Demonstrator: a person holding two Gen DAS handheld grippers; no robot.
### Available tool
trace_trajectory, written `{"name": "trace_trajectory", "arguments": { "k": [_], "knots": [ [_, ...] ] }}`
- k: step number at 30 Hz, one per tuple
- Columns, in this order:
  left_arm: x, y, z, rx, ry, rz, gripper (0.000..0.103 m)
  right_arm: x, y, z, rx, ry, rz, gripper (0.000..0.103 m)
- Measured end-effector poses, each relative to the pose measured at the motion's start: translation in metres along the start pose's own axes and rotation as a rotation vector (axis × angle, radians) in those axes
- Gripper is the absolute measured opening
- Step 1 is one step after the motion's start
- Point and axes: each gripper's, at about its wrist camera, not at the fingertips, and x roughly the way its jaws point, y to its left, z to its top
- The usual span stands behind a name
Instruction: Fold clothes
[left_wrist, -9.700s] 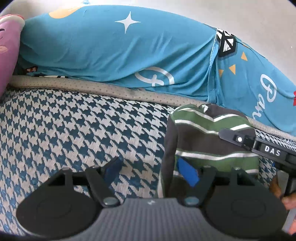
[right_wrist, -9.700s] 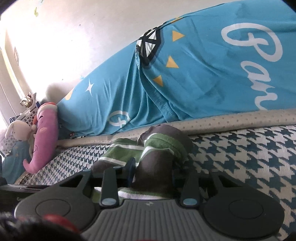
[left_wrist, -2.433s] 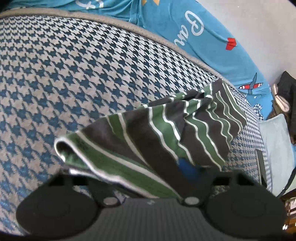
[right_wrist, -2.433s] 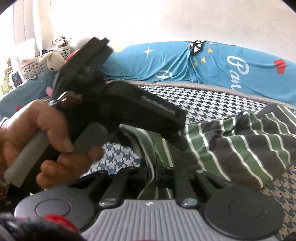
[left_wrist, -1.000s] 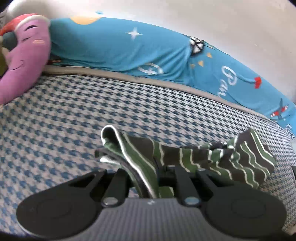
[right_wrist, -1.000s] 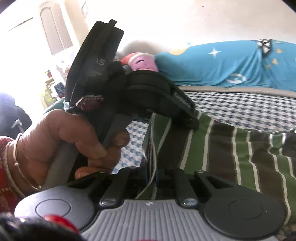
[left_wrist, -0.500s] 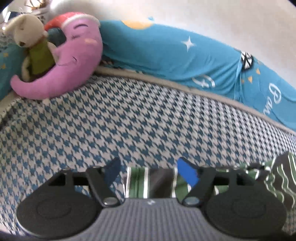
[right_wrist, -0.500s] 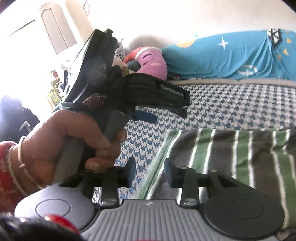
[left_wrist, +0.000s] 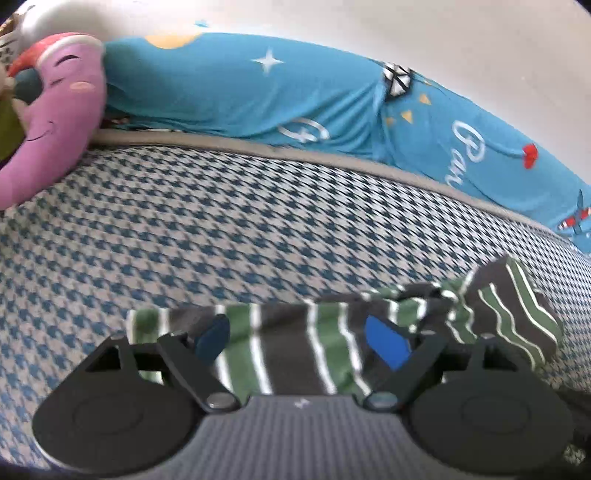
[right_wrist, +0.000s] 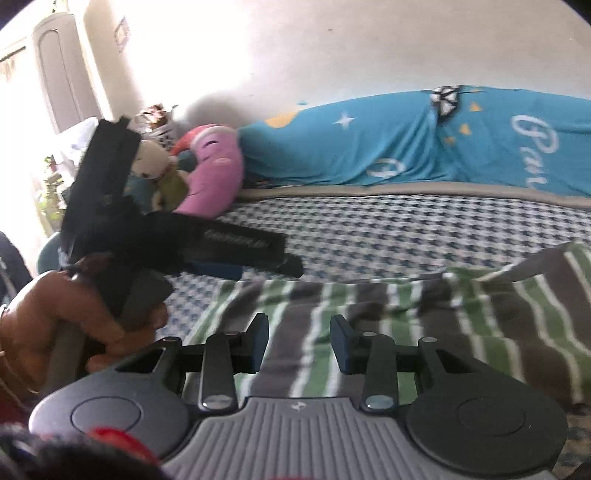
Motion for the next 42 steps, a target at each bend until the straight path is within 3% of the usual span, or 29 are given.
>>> {"name": "trace_trajectory", "arguments": {
  "k": [3,19,29,37,40,42],
  "knots": [
    [0.004,-0.009,-0.002,0.015,0.008,-0.003,0.095,-0.004,-0.019,0.006,-0.012,-0.005,-0.049,0.037],
    [0.035,-0.034,-0.007,0.038,0.09,-0.036,0.097,-0.009,-0.145,0.023,0.125,-0.047,-0.331,0.039],
    [0.046,-0.044,-0.013,0.071,0.12,-0.054,0.101,0.009,-0.174,0.033,0.059,-0.066,-0.436,0.064],
    [0.052,-0.048,-0.019,0.105,0.134,-0.066,0.102,0.032,-0.19,0.036,0.016,-0.024,-0.459,0.065],
    [0.053,-0.051,-0.023,0.138,0.137,-0.069,0.102,0.036,-0.194,0.035,0.007,-0.018,-0.465,0.056],
    [0.055,-0.054,-0.028,0.16,0.145,-0.069,0.102,0.04,-0.196,0.034,0.0,-0.01,-0.495,0.031]
  ]
}}
